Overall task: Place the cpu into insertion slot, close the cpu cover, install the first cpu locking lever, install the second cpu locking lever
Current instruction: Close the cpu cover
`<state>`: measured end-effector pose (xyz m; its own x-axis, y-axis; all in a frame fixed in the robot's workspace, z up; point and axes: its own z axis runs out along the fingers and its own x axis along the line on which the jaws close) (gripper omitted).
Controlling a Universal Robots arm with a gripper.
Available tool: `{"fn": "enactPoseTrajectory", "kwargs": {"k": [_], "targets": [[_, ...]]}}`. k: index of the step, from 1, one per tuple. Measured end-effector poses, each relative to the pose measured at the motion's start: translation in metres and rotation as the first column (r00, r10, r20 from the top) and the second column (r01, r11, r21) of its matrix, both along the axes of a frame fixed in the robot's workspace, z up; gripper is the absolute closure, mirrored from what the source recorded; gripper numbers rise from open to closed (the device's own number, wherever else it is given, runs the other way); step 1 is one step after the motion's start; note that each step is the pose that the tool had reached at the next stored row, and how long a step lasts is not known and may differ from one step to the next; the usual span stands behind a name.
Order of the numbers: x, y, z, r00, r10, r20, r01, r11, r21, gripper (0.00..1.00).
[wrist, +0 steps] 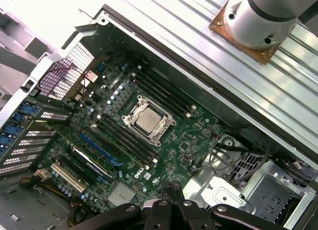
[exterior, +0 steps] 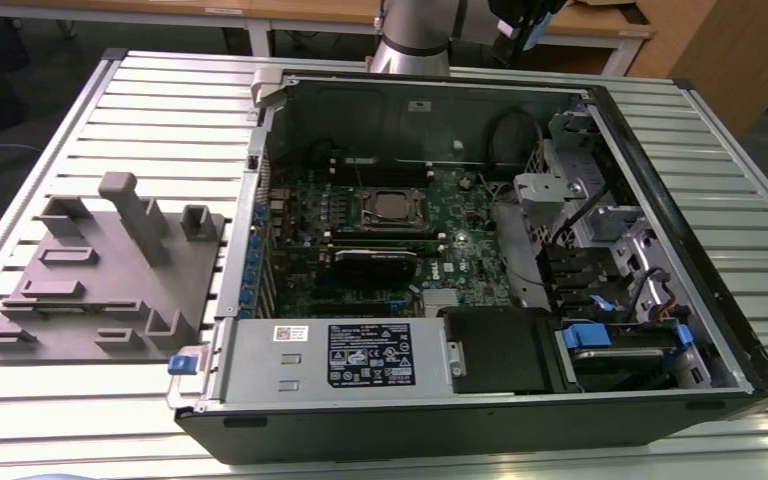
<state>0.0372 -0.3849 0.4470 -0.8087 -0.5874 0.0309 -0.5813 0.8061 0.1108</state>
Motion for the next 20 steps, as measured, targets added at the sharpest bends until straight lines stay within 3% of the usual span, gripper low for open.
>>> {"fn": "enactPoseTrajectory", "kwargs": {"k": [9, 15, 17, 20], "targets": [[-0.0001, -0.001, -0.0036, 1.0, 0.0, 0.0027, 0.0, 1.0, 0.0001, 0.9], [-0.0015, -0.0025, -0.0103, 0.9998, -0.006, 0.0191, 0.006, 1.0, -0.0001, 0.9], [-0.0014, -0.0026, -0.0125, 0.9996, -0.019, 0.0197, 0.019, 0.9998, 0.0009, 0.9], [-0.0015, -0.0026, -0.0162, 0.9974, -0.069, 0.0197, 0.069, 0.9976, 0.0011, 0.9]]}}
